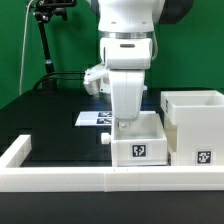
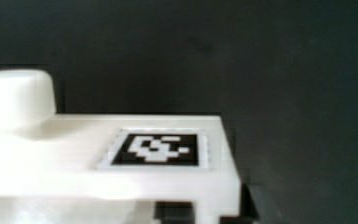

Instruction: Assemble drawer

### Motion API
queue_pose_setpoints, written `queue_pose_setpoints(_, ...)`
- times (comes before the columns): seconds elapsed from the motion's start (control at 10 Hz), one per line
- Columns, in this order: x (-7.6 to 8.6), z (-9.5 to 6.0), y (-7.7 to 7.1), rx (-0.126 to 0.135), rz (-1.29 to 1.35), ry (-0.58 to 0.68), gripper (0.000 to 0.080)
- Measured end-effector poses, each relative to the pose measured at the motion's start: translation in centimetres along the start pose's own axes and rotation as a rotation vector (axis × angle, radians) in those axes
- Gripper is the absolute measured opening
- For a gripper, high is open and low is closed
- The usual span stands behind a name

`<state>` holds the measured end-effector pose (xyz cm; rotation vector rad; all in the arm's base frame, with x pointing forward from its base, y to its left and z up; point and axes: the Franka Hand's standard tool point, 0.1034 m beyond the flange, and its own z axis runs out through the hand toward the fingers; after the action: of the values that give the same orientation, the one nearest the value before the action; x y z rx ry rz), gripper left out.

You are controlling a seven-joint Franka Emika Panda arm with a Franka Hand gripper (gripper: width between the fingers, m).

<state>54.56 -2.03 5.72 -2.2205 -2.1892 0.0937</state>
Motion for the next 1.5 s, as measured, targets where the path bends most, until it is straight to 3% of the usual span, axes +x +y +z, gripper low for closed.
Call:
queue_pose_setpoints(0.3,0.0,0.1,0.0,0.001,0.0,0.0,0.0052)
queue_pose_setpoints(0.8,-0.2,-2.0,0.1,-0.016,-0.003,-0.005,0.0049)
queue_pose_setpoints(1.3,0.0,-1.6,-0.1,-0.018,-0.004,-0.002,0.0049)
queue_pose_setpoints(1.5,0.1,-1.5,0.0,-0.041,-0.003,0.0,0.0049)
